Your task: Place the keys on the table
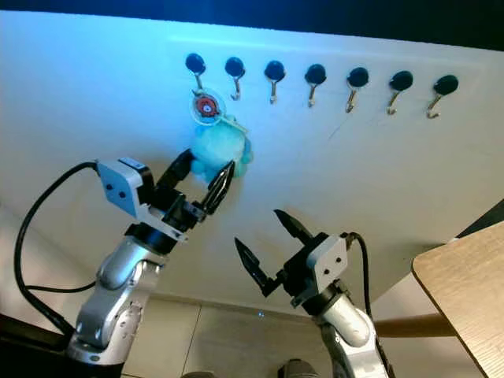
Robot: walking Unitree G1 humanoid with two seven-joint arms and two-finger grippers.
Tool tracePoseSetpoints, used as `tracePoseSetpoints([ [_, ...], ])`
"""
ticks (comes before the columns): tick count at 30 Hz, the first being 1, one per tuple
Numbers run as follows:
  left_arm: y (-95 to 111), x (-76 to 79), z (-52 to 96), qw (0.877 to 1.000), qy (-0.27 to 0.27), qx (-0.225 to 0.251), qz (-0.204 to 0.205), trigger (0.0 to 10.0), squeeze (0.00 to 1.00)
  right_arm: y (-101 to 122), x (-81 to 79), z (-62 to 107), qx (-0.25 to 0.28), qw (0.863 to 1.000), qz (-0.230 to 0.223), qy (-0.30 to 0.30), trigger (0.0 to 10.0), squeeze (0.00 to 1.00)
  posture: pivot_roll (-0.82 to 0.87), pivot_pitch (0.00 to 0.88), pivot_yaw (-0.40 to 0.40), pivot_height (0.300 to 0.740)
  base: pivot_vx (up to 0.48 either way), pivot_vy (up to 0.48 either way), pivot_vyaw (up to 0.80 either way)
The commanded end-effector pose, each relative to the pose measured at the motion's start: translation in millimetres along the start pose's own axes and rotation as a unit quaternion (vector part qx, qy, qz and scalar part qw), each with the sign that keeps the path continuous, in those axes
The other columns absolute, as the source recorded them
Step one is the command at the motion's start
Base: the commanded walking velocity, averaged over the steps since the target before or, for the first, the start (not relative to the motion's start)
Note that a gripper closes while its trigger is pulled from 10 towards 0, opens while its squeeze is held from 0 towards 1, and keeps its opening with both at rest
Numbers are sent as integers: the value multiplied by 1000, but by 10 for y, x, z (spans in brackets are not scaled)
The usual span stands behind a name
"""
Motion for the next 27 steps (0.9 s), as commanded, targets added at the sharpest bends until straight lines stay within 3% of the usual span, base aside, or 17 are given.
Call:
tracePoseSetpoints([
  [1, 31, 64, -21, 1000, -18, 4, 11, 0, 0, 35, -48, -11, 0, 1000, -6, 10, 10000, 0, 19, 89, -1, 740, 0, 0, 0],
  [12, 58, 27, -53, 1000, -23, 9, 6, 0, 0, 112, -104, -62, 9, 1000, -8, 19, 10000, 0, 22, 97, 0, 740, 0, 0, 0],
  [20, 308, 76, -65, 997, -53, 59, -13, 0, 0, 100, -101, -53, 4, 1000, -9, 15, 10000, 0, 22, 100, -4, 740, 0, 0, 0],
  [27, 523, 47, -77, 994, -48, 93, -34, 0, 0, 75, -84, -43, -1, 1000, -9, 11, 10000, 0, 22, 103, -4, 740, 0, 0, 0],
])
Point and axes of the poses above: a point about 5 cm out from each wrist's last joint towards the gripper, its own z axis pointing back from the gripper into the wrist, its own y axis along the axis of the wrist's last joint, x = y × z, the point moved 6 cm from there along -z, pointing out of the wrist towards the gripper, and after that the axes turned 11 degrees about -z, right-handed, at the moved point
